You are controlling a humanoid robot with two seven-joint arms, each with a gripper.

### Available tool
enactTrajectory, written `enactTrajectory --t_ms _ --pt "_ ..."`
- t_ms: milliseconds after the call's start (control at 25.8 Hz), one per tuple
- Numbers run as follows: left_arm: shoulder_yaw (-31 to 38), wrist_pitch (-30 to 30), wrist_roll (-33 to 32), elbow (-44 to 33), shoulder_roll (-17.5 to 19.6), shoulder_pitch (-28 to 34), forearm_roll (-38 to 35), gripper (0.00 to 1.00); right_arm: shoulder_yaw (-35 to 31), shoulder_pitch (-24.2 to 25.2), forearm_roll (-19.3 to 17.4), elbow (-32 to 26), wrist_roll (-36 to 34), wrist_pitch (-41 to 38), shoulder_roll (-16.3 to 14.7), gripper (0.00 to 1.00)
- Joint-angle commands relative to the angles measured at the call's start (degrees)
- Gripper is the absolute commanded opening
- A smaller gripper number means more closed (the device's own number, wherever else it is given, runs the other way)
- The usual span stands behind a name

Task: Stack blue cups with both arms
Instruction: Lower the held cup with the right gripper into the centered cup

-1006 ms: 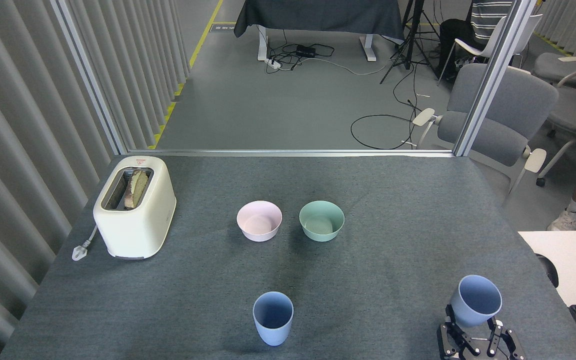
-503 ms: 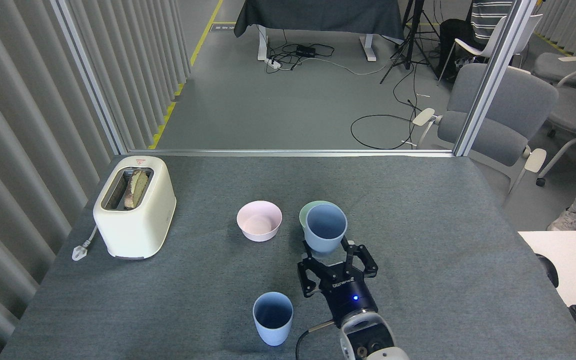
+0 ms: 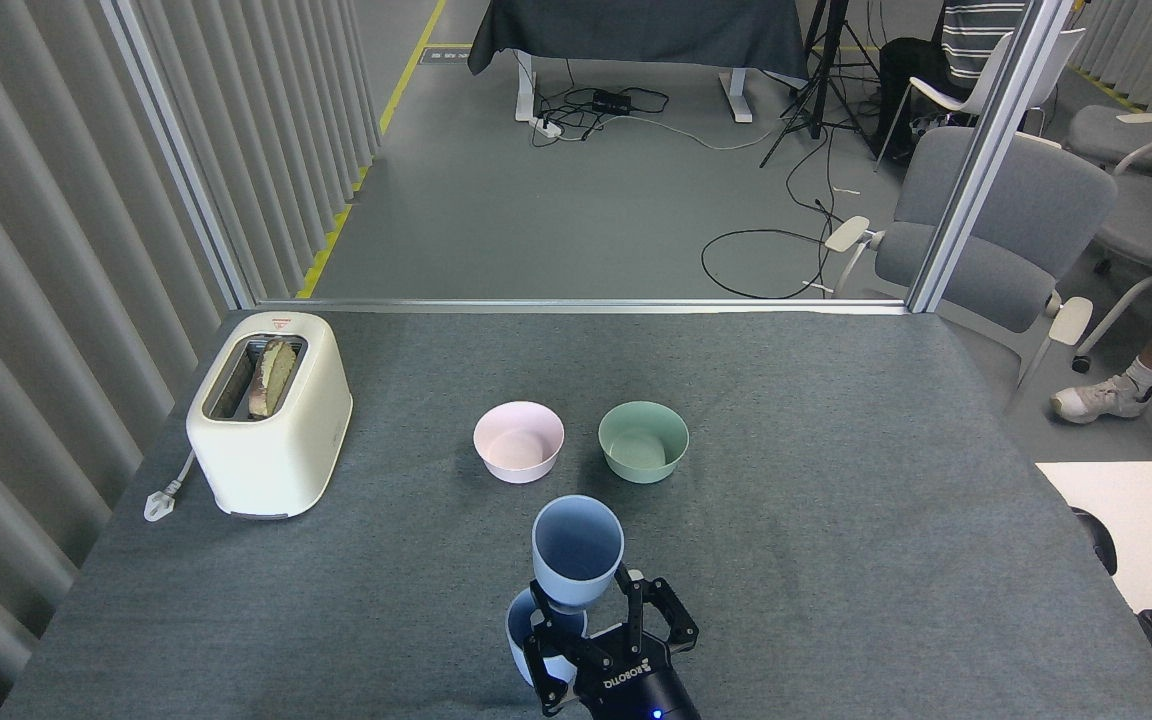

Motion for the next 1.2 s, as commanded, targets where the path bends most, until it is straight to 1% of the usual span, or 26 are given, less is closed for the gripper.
enactTrajectory --t_ms 0,348,542,1006,1161 --pt "0.01 0.01 -0.07 0.06 0.0 0.02 0.0 1.0 0.17 0.75 0.14 -0.42 -0.06 -0.4 -0.07 0.61" --pt "0.01 0.01 0.02 0.15 0.09 0.02 0.0 1.0 0.09 1.54 0.23 0.55 -0.15 -0.4 -0.6 0.61" --pt "0.09 0.01 0.02 0.15 0.09 0.02 0.0 1.0 0.09 1.28 0.32 2.75 -0.59 -0.31 -0.25 0.63" --pt "0.27 0.01 0.02 0.15 0.09 0.02 0.0 1.0 0.17 0.75 0.23 3.54 -0.94 -0.4 0.01 0.63" --pt "0.27 0.01 0.02 0.15 0.09 0.02 0.0 1.0 0.17 0.66 0.23 5.3 -0.94 -0.4 0.01 0.64"
